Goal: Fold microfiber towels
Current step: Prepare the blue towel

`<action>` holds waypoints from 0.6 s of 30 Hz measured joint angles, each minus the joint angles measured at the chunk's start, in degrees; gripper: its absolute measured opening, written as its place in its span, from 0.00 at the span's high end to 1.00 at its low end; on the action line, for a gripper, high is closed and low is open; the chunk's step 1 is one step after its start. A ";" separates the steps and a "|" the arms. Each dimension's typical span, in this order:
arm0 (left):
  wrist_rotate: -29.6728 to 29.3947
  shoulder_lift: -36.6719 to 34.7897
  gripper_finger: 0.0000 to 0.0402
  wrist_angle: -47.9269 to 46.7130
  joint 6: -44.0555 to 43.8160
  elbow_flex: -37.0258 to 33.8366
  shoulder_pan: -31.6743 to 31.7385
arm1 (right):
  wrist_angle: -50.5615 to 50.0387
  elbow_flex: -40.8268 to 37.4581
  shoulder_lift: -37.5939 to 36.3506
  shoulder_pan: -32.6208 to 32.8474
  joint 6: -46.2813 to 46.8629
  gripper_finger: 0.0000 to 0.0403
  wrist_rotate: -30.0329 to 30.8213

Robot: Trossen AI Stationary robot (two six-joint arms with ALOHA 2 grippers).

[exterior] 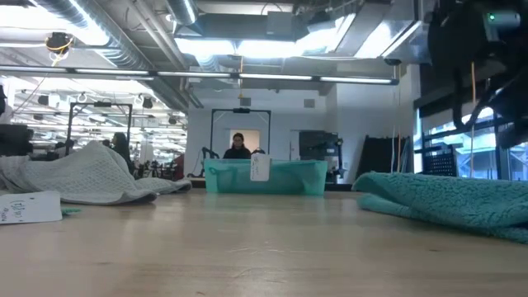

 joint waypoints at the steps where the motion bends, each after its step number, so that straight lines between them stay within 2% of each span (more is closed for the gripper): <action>1: 0.03 0.09 1.00 -0.53 0.76 -0.01 -0.17 | 0.00 0.55 -0.31 0.00 0.56 0.69 0.78; 6: 1.55 0.49 1.00 -5.73 5.02 -0.02 -1.11 | -3.69 6.63 -3.69 -0.02 2.02 0.70 6.33; 10: 1.49 1.74 1.00 -8.50 4.98 -0.04 -1.83 | -6.20 12.76 -7.83 0.00 2.09 0.72 17.37; 12: 1.53 2.79 1.00 -8.44 4.97 -0.04 -2.21 | -1.40 13.24 -10.16 0.00 3.79 0.74 26.97; 14: 1.55 3.80 1.00 -8.44 4.92 -0.04 -2.39 | 7.70 11.27 -11.63 -0.04 6.13 0.74 36.09; 16: 1.53 4.98 1.00 -8.34 4.91 -0.04 -2.34 | 15.34 7.56 -11.81 -0.11 7.63 0.75 39.59; 18: 1.52 6.08 1.00 -9.19 4.95 -0.04 -2.34 | 21.26 3.78 -10.58 -0.39 9.35 0.75 38.02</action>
